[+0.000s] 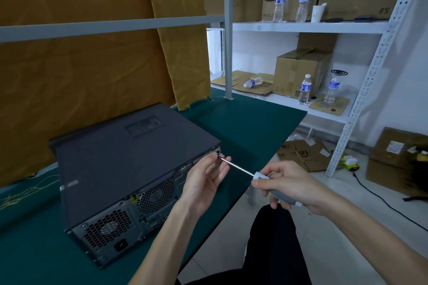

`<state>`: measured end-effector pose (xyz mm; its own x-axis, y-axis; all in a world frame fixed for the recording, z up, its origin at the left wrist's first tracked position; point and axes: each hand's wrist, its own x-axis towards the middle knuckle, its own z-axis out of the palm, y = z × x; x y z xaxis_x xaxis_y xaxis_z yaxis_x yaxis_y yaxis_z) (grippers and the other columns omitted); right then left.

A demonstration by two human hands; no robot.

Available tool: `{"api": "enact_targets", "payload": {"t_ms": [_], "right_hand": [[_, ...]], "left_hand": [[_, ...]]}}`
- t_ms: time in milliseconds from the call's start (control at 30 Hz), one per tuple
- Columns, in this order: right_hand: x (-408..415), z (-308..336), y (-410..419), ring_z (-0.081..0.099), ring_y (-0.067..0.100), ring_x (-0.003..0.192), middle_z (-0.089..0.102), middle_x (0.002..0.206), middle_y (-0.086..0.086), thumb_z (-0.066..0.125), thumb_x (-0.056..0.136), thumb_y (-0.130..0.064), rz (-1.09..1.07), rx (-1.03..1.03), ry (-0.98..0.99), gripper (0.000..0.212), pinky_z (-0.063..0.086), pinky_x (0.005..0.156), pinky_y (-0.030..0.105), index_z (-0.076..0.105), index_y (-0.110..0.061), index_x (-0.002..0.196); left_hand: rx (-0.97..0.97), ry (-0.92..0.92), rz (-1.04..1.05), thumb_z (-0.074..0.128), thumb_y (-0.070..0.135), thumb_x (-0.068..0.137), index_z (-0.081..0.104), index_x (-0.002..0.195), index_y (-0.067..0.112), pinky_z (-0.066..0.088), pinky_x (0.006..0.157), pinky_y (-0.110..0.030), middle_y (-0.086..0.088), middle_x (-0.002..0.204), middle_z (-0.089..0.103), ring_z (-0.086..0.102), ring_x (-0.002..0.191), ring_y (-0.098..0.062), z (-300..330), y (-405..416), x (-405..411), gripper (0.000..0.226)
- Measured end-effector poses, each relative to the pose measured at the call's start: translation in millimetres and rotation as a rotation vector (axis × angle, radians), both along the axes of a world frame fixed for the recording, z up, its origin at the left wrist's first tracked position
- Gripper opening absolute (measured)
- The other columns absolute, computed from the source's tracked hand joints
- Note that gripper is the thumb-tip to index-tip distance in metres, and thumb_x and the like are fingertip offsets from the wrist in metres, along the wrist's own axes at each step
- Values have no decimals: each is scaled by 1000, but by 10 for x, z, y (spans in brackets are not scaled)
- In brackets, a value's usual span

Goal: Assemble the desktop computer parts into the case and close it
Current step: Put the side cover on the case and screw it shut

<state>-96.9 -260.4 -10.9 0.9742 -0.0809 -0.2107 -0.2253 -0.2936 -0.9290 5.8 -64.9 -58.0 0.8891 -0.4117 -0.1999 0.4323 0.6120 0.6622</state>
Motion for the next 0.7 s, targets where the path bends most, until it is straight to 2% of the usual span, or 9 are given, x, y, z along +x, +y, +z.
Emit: {"api": "enact_targets", "payload": {"t_ms": [133, 300, 467, 600, 700], "right_hand": [[-19, 16, -33, 69, 25, 62, 73, 79, 14, 78, 88, -35, 21, 79, 51, 29, 42, 41, 25, 78, -7, 94], [-29, 3, -34, 55, 17, 55, 76, 85, 15, 73, 91, -41, 5, 107, 78, 29, 36, 41, 23, 81, -13, 94], [-46, -9, -46, 53, 16, 53, 76, 88, 16, 69, 93, -45, 14, 107, 107, 36, 35, 40, 23, 79, -11, 101], [-45, -47, -31, 53, 18, 52, 77, 89, 15, 65, 96, -50, 21, 83, 104, 41, 36, 39, 23, 76, -12, 105], [-1, -112, 46, 49, 16, 46, 77, 84, 12, 60, 99, -51, -16, 9, 84, 41, 32, 38, 22, 74, -12, 104]], "left_hand": [[21, -14, -4, 67, 7, 94, 68, 105, 1, 61, 74, -28, -20, 109, 72, 73, 107, -31, 22, 30, 29, 13], [-3, 20, -41, 69, 8, 93, 68, 102, 2, 61, 74, -28, -17, 105, 72, 73, 107, -29, 48, 40, 14, 11], [4, 16, -67, 67, 6, 92, 68, 102, 3, 61, 75, -29, -14, 102, 70, 74, 105, -27, 62, 36, 2, 10], [-38, 136, -79, 72, 9, 90, 69, 107, 1, 63, 76, -33, -13, 105, 72, 74, 103, -25, 83, -14, -20, 20], [-70, 276, -57, 73, 13, 91, 71, 106, 1, 64, 74, -35, -10, 103, 72, 76, 92, -22, 118, -100, -24, 19]]}}
